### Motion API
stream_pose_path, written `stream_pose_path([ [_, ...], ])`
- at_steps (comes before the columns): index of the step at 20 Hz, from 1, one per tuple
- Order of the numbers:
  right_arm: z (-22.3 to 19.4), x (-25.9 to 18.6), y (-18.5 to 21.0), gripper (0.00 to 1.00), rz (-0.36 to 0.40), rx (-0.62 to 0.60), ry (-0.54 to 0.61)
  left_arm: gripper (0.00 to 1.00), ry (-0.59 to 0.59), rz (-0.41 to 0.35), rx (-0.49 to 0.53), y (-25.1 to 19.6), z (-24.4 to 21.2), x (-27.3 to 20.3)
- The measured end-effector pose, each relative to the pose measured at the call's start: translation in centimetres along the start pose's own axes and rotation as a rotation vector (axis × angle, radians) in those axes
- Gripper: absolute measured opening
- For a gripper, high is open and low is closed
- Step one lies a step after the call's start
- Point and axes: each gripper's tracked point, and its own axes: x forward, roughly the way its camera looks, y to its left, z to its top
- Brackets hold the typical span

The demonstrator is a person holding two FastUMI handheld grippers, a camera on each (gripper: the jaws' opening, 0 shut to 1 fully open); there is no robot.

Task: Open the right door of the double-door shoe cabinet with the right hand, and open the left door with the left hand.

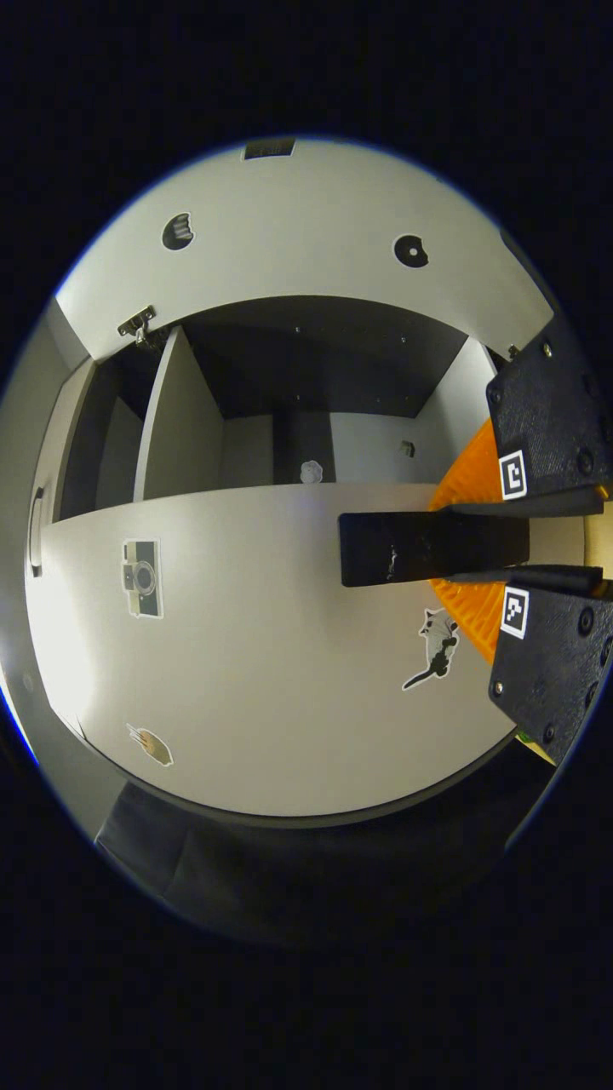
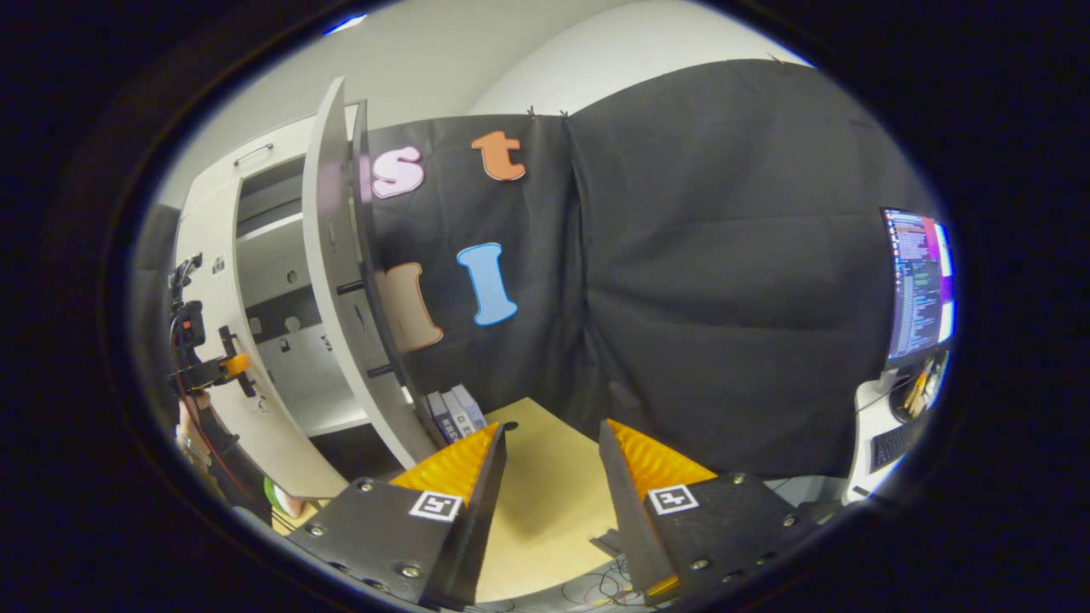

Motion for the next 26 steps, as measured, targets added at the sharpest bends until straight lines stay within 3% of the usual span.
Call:
stream_pose_path([
  [12, -0.7, -1.3, 2.0, 0.57, 0.105, -0.009, 0.017, 0.23, -0.004, -0.033, -0.025, 1.9, -0.5, -6.0],
  [23, -0.9, 0.3, 5.3, 0.57, 0.201, -0.049, 0.033, 0.23, -0.005, -0.019, -0.044, 4.5, -0.9, -10.8],
  [24, -0.9, 0.4, 5.6, 0.65, 0.210, -0.052, 0.034, 0.23, -0.005, -0.013, -0.046, 4.7, -0.9, -11.0],
  [25, -1.1, 0.6, 5.8, 0.65, 0.218, -0.057, 0.036, 0.23, -0.005, -0.004, -0.045, 5.0, -0.9, -11.4],
  [26, -1.2, 0.6, 6.1, 0.57, 0.227, -0.062, 0.040, 0.22, -0.006, 0.005, -0.042, 5.3, -0.9, -11.8],
])
